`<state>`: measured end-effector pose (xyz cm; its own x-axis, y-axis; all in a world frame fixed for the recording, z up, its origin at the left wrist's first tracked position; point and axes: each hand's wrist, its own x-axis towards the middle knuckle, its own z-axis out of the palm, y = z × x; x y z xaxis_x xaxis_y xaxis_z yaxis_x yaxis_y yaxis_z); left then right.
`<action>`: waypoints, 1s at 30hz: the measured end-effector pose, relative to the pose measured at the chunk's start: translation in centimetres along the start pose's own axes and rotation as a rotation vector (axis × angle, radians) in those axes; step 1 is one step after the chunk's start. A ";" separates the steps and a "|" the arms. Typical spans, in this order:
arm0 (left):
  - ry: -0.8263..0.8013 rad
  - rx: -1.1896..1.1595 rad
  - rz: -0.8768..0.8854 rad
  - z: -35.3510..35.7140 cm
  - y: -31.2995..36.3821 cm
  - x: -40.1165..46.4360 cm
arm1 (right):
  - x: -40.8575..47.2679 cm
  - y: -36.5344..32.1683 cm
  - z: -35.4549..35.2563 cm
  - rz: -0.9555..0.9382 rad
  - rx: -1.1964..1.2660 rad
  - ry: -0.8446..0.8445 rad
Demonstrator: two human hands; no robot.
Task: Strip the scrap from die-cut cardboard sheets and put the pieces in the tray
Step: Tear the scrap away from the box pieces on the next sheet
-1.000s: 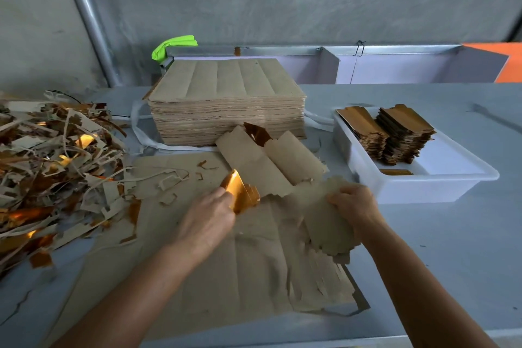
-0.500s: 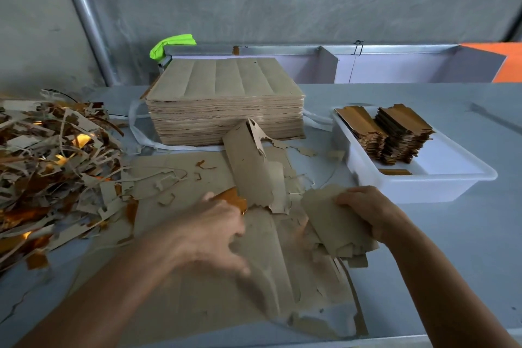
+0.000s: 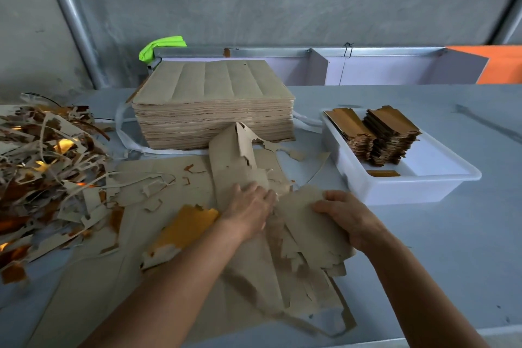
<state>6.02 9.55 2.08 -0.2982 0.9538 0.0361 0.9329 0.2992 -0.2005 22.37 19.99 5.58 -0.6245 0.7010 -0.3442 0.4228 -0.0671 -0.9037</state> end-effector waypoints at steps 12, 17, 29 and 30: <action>-0.052 0.012 -0.059 1.4 -0.9 0.0 | -0.3 -2.3 -0.5 -0.351 0.513 0.093; 0.097 -0.445 -0.154 0.1 -1.5 -1.0 | -0.6 -1.3 -0.4 -0.354 0.489 -0.256; 0.063 -2.015 -0.560 -1.0 -0.5 -1.0 | -0.4 -0.3 1.1 -0.262 0.436 -0.303; 0.170 -1.784 -0.529 -0.7 -0.6 -1.1 | -0.1 -0.4 0.6 -0.255 0.516 -0.208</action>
<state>5.91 8.33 2.87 -0.6743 0.7234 -0.1483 -0.1199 0.0909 0.9886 21.88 19.49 5.79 -0.8012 0.5905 -0.0964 -0.0967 -0.2868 -0.9531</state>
